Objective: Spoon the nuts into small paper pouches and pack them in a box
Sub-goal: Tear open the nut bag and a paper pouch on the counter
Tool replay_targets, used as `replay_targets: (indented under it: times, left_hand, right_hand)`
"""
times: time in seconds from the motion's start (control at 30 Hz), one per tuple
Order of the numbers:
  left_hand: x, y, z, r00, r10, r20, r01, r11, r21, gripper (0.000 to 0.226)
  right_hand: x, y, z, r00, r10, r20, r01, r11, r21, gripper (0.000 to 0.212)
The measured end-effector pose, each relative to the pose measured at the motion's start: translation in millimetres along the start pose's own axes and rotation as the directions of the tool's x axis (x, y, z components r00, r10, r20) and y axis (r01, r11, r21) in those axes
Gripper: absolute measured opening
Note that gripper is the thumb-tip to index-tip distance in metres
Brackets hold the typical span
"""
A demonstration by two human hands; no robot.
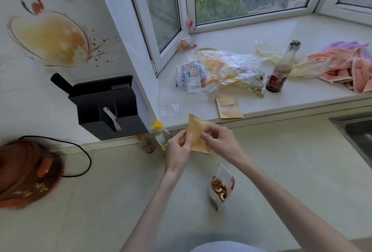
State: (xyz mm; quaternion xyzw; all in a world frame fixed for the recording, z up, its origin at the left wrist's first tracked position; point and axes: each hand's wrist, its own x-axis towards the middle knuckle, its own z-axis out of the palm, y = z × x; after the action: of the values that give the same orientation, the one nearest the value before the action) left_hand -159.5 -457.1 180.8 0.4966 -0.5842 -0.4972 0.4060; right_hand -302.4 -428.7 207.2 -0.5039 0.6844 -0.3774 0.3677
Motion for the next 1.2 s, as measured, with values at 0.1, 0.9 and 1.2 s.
replay_targets:
  times: [0.1, 0.9, 1.2]
  left_hand:
    - [-3, 14, 5, 0.996, 0.088, 0.028, -0.088, 0.996, 0.001, 0.045]
    - [19, 75, 23, 0.956, -0.062, 0.287, 0.107, 0.984, -0.143, 0.034]
    - [19, 73, 36, 0.965, 0.076, 0.249, -0.103, 0.990, 0.098, 0.027]
  right_hand:
    - [-2, -13, 7, 1.000, 0.023, 0.011, -0.023, 0.999, 0.022, 0.019]
    - [8, -37, -48, 0.992, -0.117, -0.041, 0.116, 0.993, -0.029, 0.039]
    - [6, -31, -52, 0.990, -0.134, -0.044, 0.132, 0.990, -0.053, 0.033]
